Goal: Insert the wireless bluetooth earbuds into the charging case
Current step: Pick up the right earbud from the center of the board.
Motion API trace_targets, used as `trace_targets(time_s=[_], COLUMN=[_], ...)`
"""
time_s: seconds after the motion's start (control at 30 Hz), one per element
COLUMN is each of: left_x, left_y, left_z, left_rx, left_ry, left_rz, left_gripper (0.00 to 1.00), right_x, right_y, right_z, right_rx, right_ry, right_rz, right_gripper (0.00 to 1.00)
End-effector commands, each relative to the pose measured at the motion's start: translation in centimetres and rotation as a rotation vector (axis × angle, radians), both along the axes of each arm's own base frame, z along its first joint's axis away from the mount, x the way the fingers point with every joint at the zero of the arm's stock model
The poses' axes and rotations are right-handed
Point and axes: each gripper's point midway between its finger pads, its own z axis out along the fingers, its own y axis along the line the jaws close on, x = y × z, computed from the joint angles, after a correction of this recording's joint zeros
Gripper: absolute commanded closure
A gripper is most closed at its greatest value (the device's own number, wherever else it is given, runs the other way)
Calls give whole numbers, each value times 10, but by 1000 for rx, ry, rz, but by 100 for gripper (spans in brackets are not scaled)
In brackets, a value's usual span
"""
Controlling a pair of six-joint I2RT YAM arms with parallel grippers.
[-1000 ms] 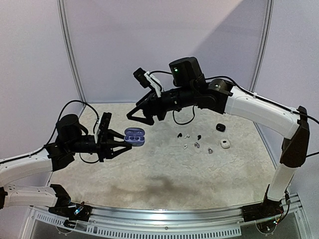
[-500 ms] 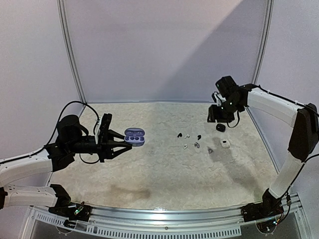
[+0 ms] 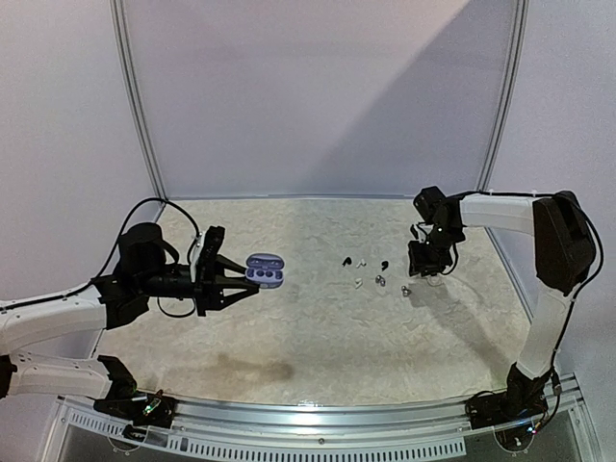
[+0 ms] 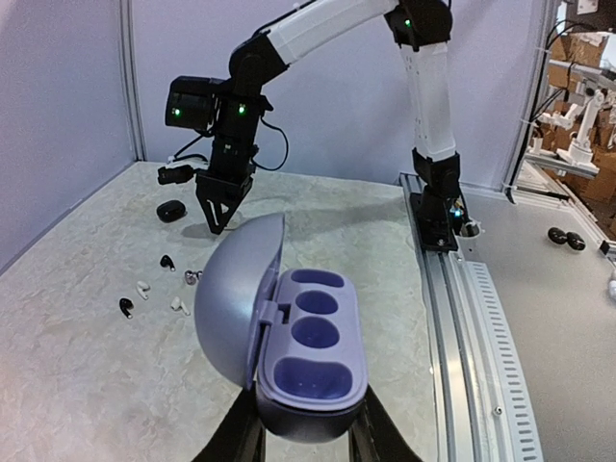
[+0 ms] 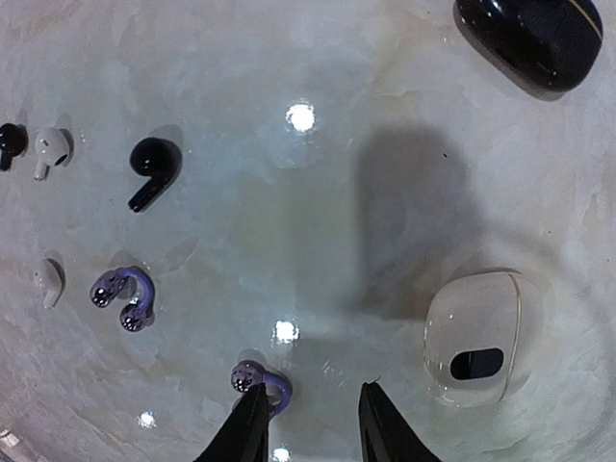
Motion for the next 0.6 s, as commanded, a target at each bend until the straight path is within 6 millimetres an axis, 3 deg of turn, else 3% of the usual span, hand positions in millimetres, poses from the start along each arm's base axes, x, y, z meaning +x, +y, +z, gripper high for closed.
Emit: trace_targets(time_s=[0.0,0.37,0.57], left_x=[-2,-3,-3], left_y=[-4,-3,-2], left_z=[10,3,0], left_rx=[0,26,35], left_ry=[-50,-62,-64], left_rz=[-32,-40,-38], left_gripper=[100,100,100], right_x=[-1,-23,-29], right_y=[1,7,21], right_z=[-20,-39,-39], right_rx=[7,67,145], right_ry=[23,91,107], right_rz=[25,32,31], right_gripper=[68,69,70])
